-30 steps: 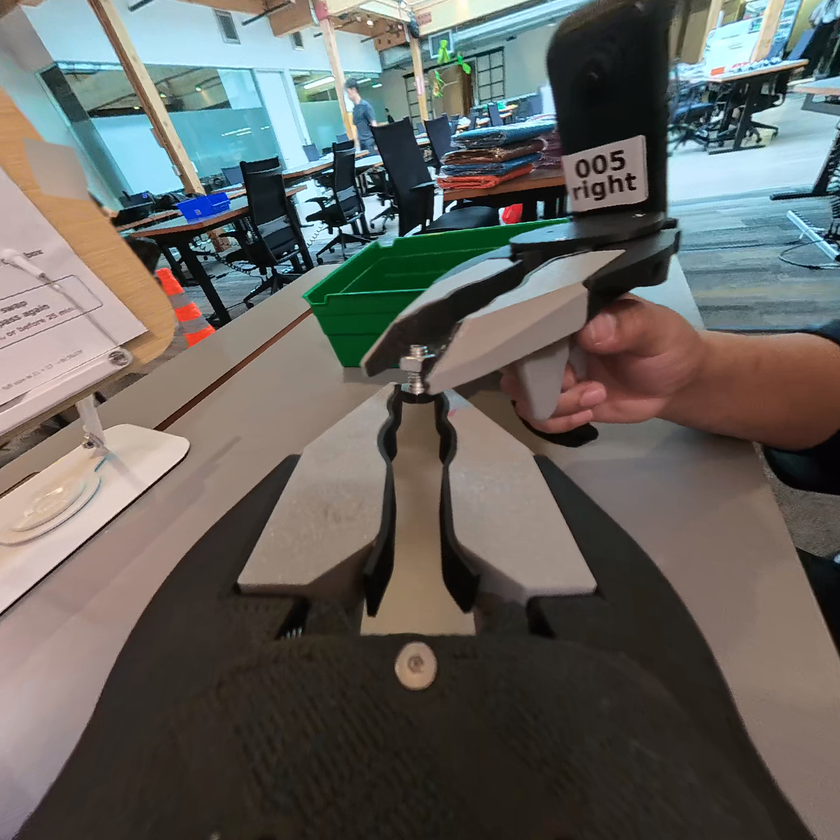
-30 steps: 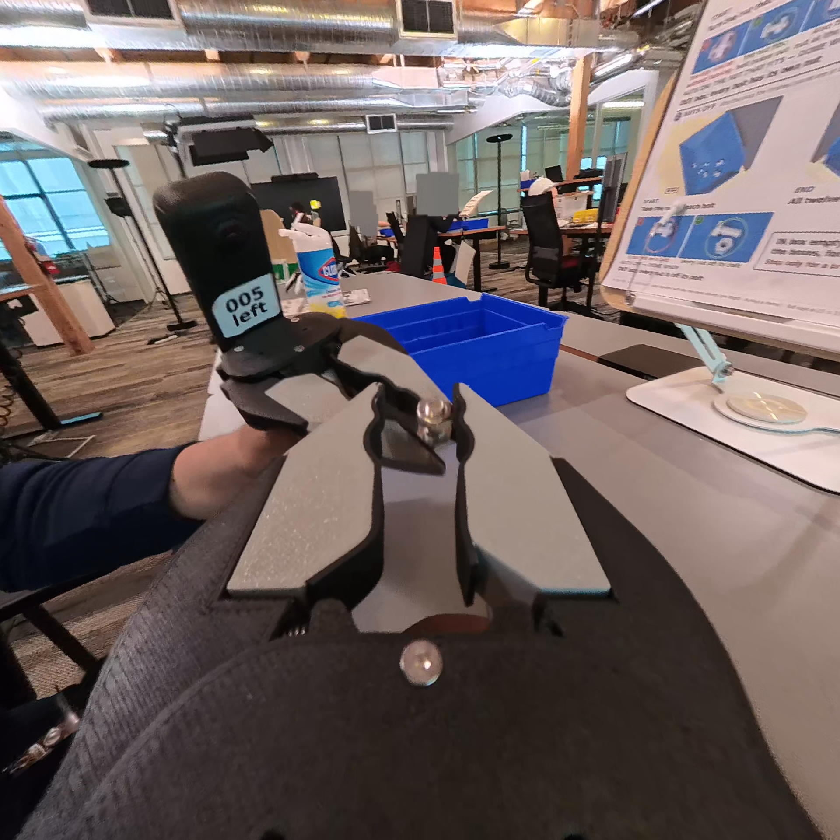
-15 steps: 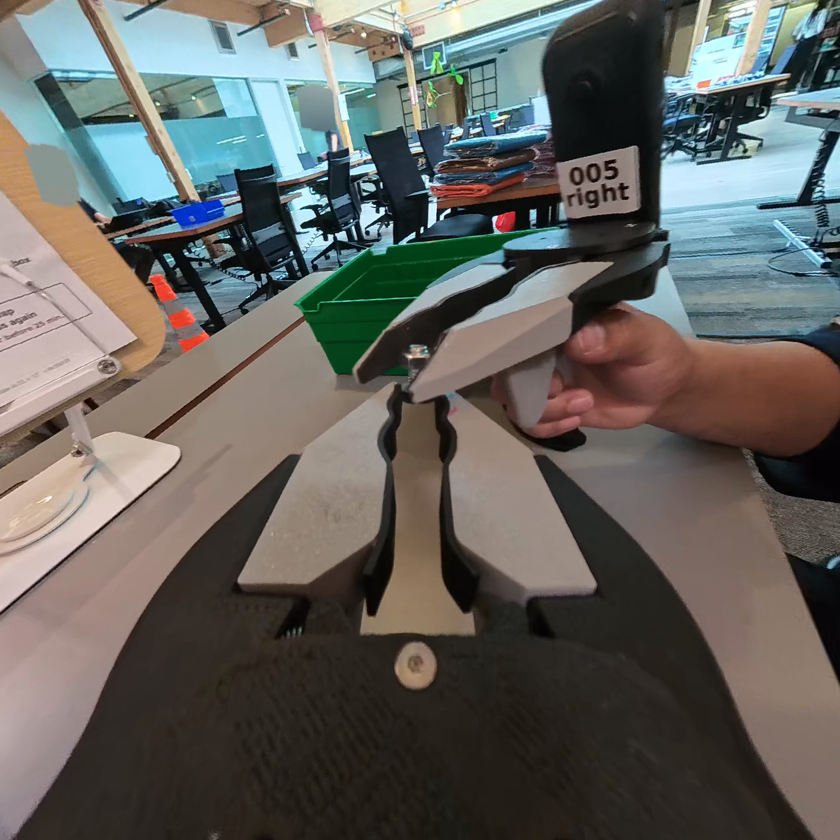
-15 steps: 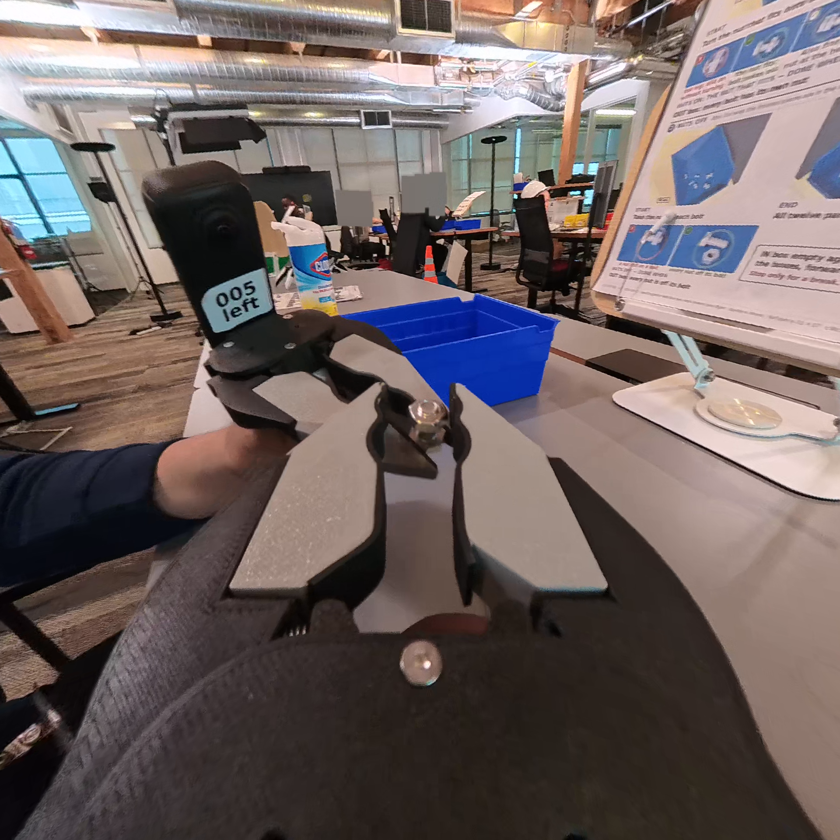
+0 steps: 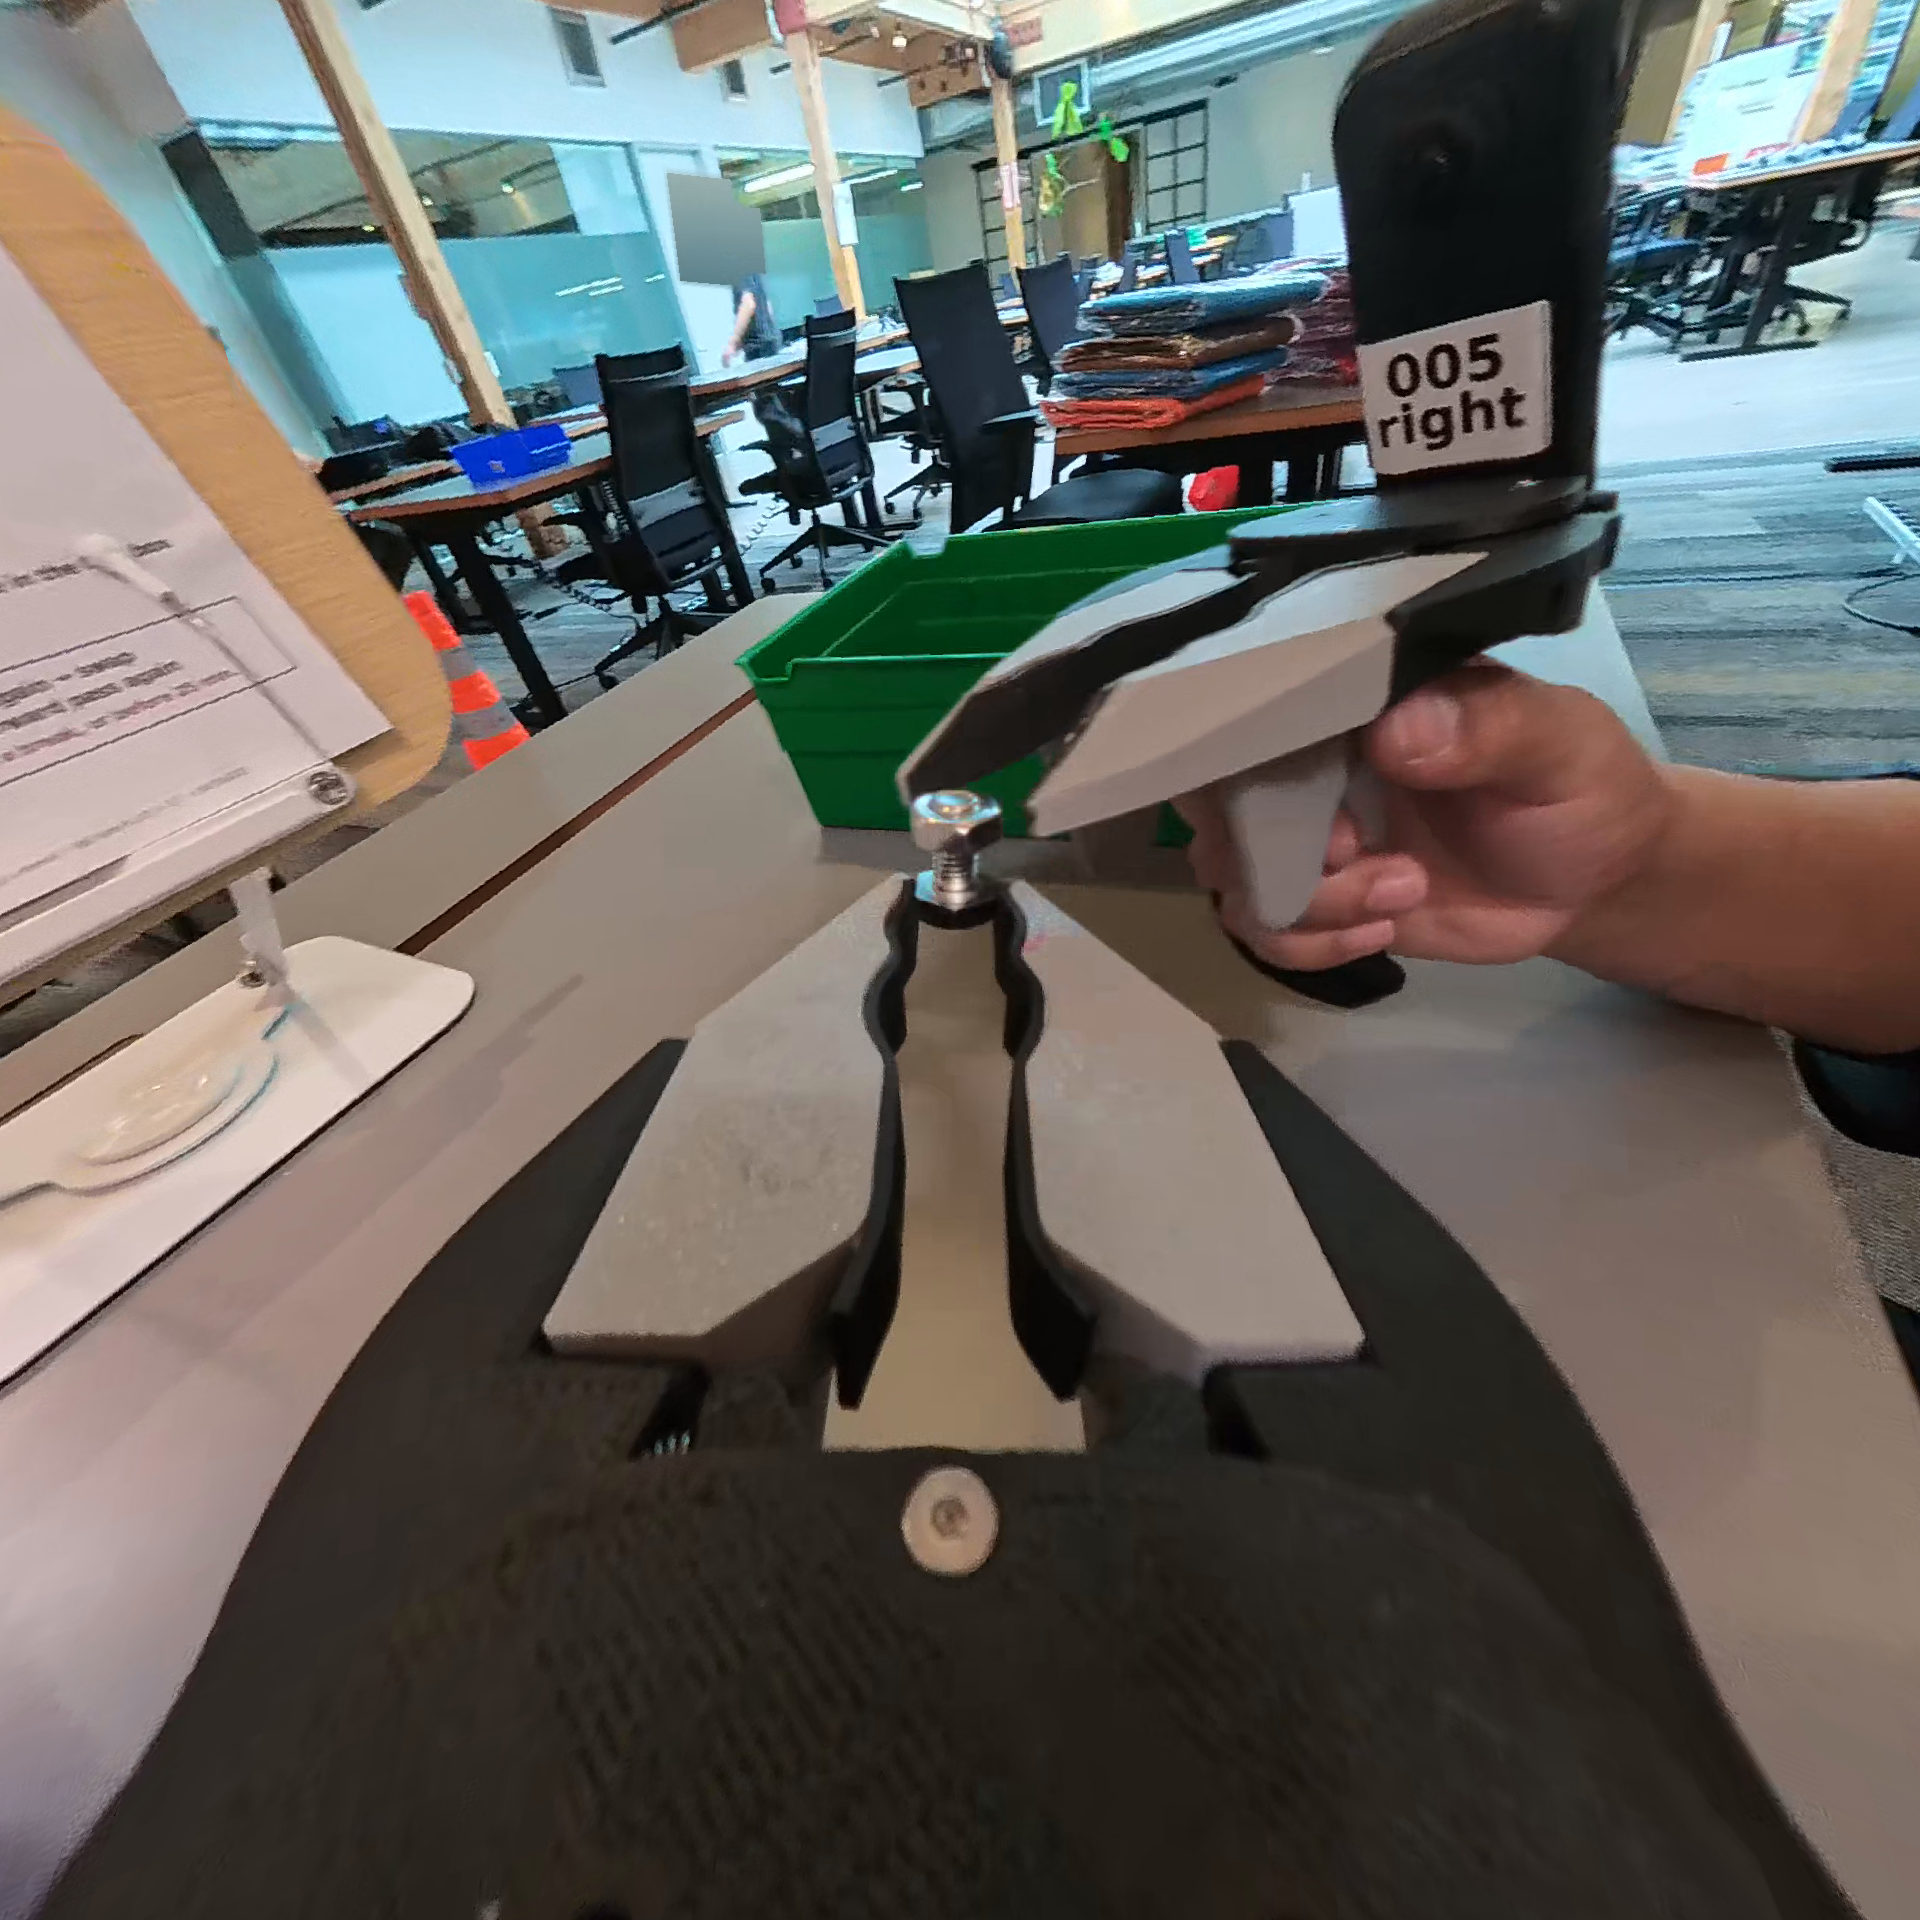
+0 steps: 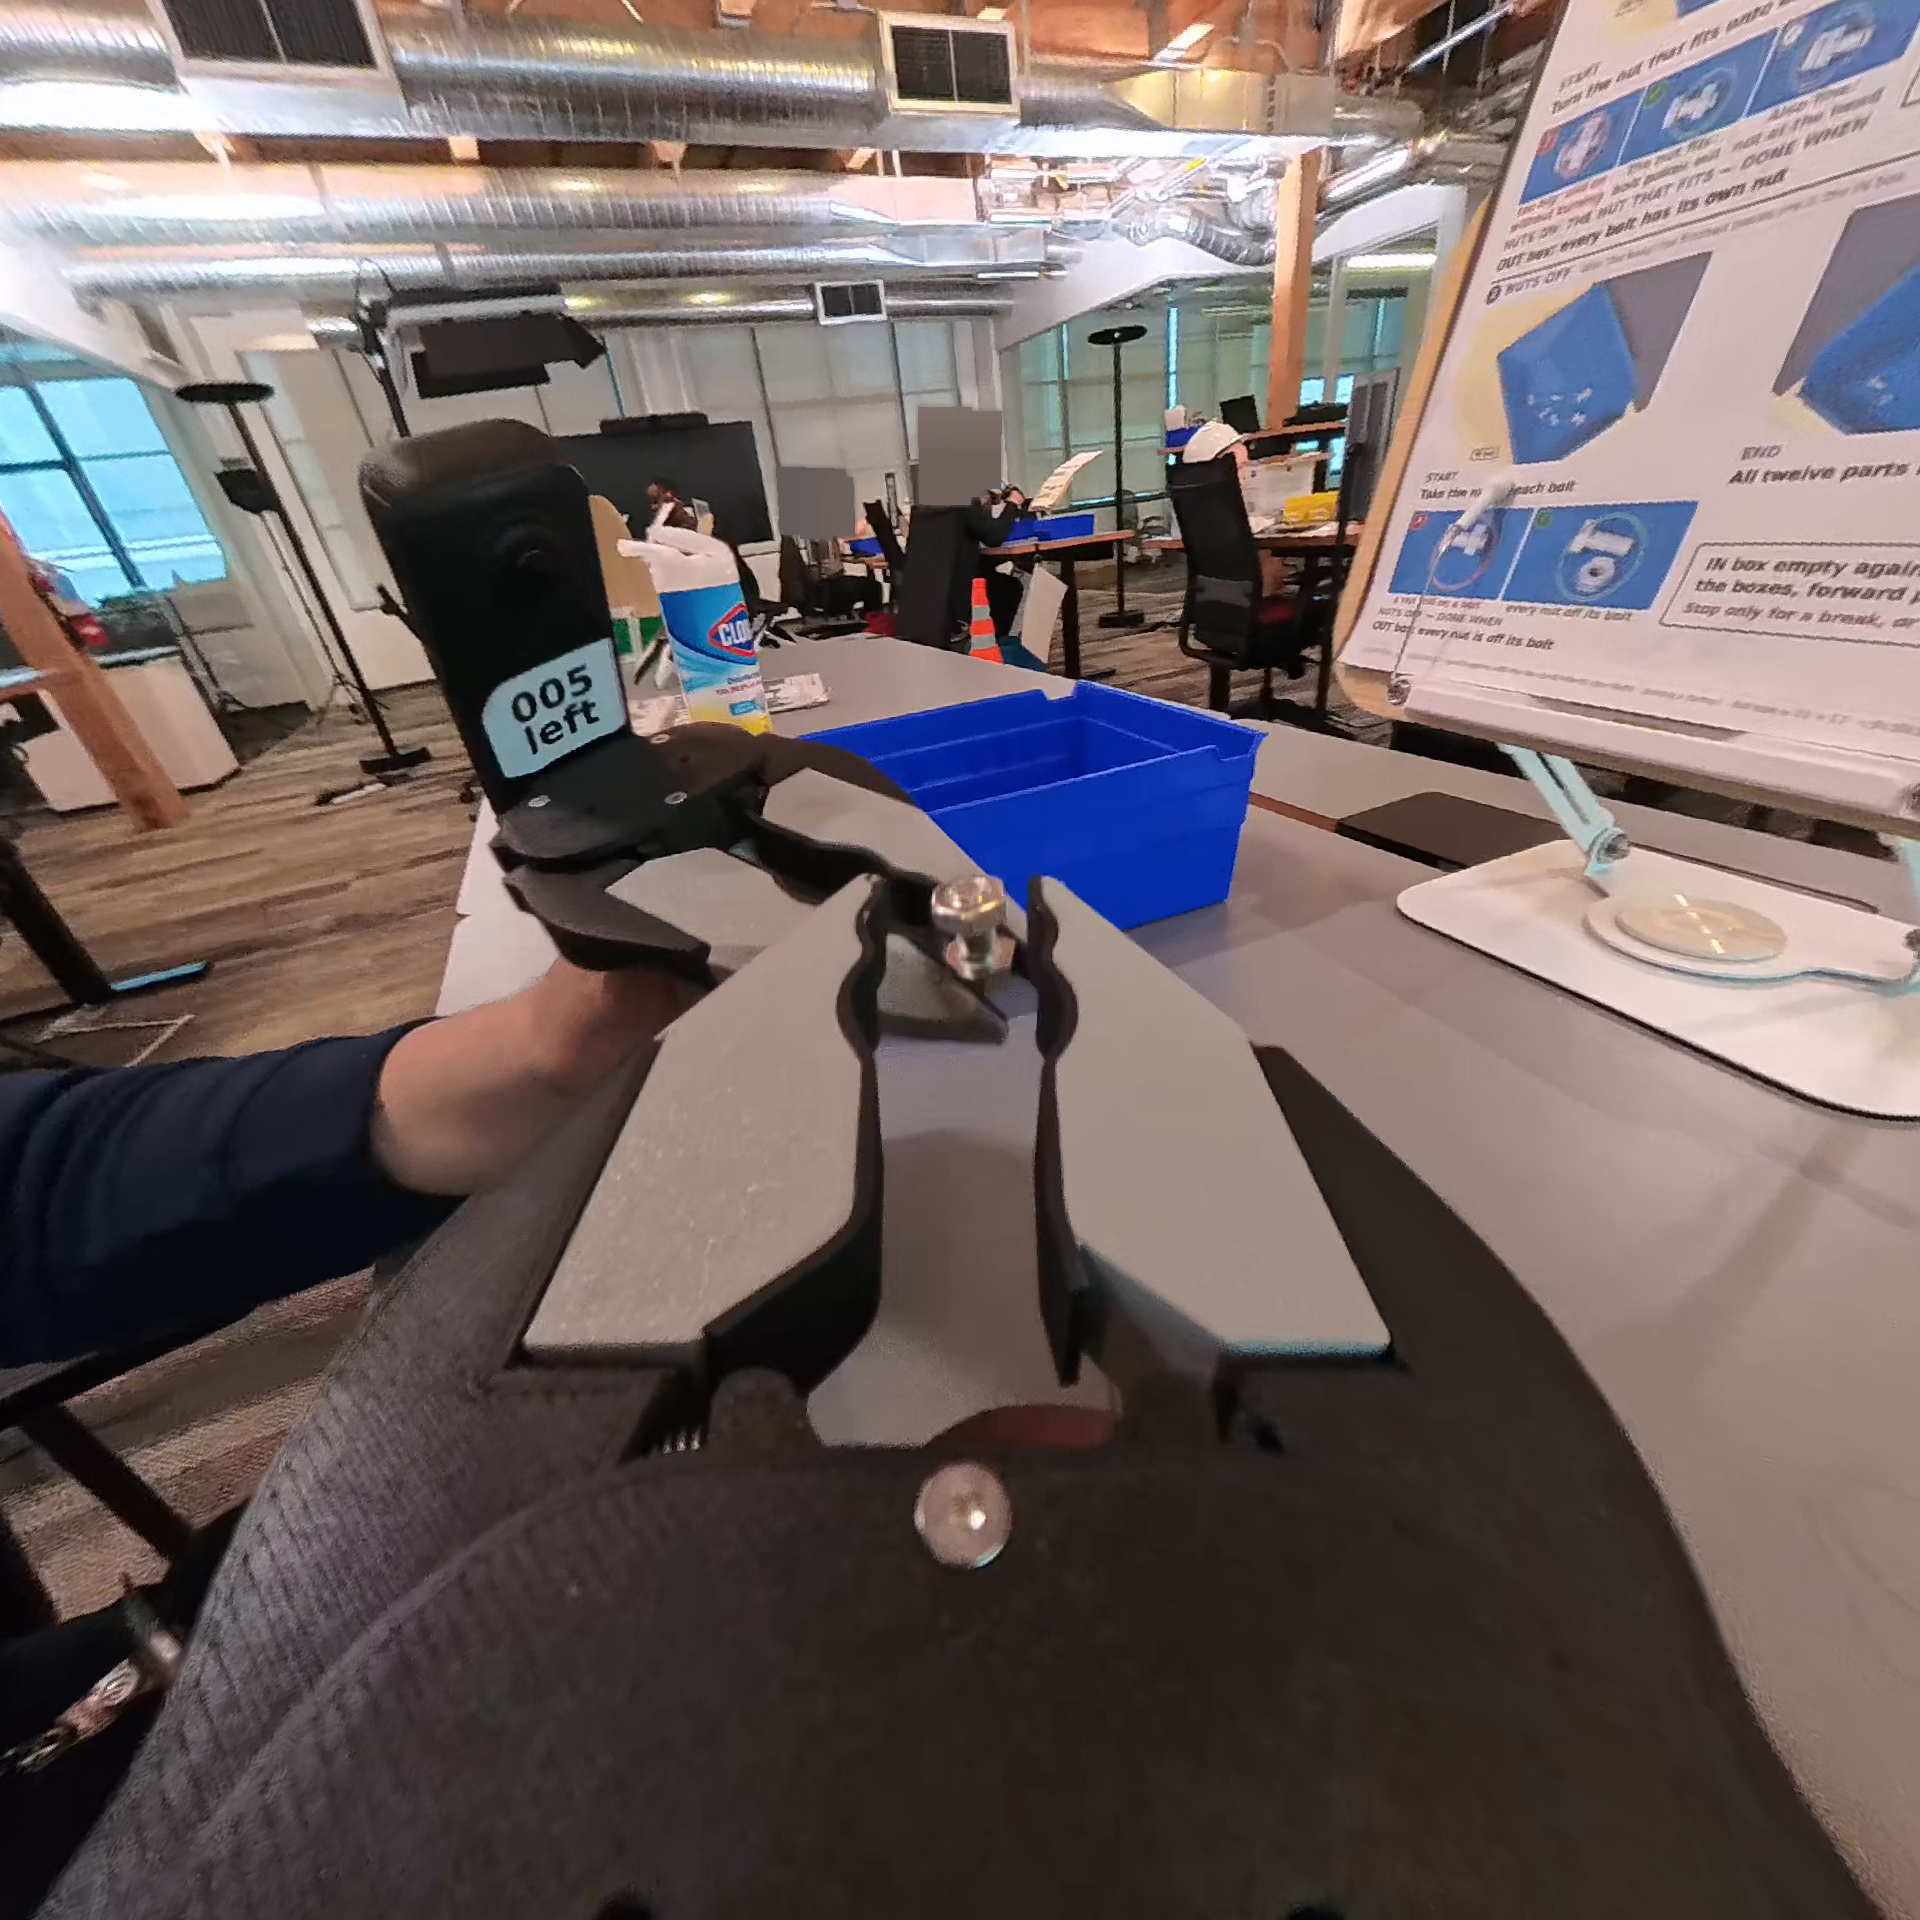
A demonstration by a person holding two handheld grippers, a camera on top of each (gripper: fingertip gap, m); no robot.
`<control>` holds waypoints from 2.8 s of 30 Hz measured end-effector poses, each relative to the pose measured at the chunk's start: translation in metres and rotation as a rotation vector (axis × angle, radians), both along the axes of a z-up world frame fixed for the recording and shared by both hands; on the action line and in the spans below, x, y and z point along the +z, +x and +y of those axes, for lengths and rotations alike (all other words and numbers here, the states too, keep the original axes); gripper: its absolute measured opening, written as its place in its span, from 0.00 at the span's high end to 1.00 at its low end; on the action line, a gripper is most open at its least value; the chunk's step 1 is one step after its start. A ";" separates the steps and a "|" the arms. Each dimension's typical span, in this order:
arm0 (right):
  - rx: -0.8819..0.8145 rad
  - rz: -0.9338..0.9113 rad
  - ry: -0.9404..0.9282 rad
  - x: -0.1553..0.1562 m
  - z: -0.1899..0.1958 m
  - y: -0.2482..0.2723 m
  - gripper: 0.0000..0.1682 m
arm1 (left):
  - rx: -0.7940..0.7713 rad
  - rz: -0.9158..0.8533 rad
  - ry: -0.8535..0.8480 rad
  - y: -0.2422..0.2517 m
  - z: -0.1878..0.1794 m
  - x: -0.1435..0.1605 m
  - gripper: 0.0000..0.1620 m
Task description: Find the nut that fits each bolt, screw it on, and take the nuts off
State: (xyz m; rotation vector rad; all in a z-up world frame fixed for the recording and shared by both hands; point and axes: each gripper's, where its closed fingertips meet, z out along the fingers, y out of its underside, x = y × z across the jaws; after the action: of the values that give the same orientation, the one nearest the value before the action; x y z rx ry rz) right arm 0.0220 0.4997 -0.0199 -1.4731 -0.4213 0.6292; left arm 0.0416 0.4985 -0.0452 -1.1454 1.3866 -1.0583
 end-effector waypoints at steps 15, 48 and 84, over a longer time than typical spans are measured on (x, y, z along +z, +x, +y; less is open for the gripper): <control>-0.017 -0.056 0.016 -0.002 -0.001 0.000 0.86 | 0.041 0.013 0.035 -0.003 0.007 0.001 0.93; 0.010 0.064 -0.152 -0.018 0.011 0.004 0.93 | 0.102 0.108 0.188 0.006 0.003 -0.017 0.91; -0.051 0.046 -0.127 -0.017 0.012 0.015 0.95 | 0.128 0.008 0.043 -0.005 0.016 0.004 0.92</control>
State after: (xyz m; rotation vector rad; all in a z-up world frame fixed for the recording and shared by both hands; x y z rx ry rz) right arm 0.0365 0.5120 -0.0369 -1.5820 -0.3119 0.6574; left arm 0.0371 0.5145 -0.0416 -1.1916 1.3178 -0.9293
